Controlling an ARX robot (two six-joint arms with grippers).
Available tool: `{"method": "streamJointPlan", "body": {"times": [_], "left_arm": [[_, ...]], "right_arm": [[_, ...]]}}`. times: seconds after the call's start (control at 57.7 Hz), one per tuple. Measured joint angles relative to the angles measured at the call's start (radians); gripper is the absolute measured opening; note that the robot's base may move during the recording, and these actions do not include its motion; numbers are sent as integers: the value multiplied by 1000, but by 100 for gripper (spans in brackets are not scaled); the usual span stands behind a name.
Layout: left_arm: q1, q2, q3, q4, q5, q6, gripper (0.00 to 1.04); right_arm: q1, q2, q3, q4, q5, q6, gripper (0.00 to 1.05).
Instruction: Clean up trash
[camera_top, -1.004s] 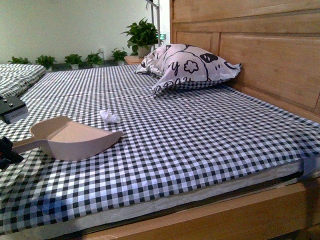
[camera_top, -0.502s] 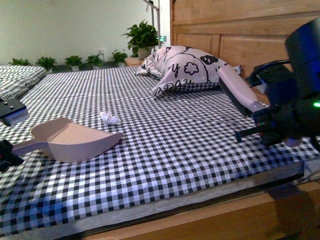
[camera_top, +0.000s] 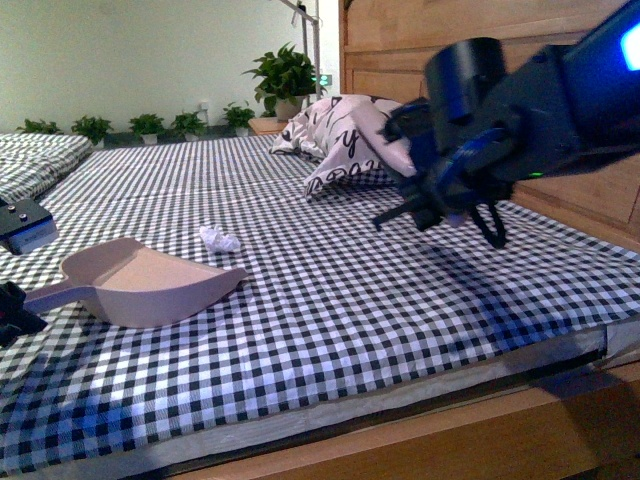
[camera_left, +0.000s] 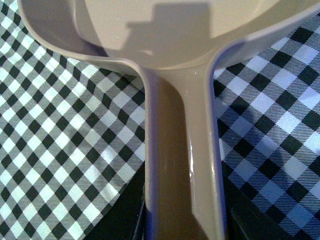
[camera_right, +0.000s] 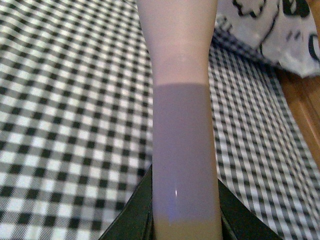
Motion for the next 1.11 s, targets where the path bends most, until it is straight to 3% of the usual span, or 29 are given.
{"method": "streamJointPlan", "body": {"times": [0.191,0.294,0.45,0.849,1.108], "left_arm": [[0,0,0,0,0,0,27],[0,0,0,0,0,0,27],[0,0,0,0,0,0,27],[0,0,0,0,0,0,27],[0,0,0,0,0,0,27]], "right_arm": [[61,146,219,-33,16,-189,19],[78,295,429,-124,73,-319,19],[74,438,636,-233,128,-388,19],[58,522,819,-371,194,-426,19],[74,528,845,-534,163,-402,19]]}}
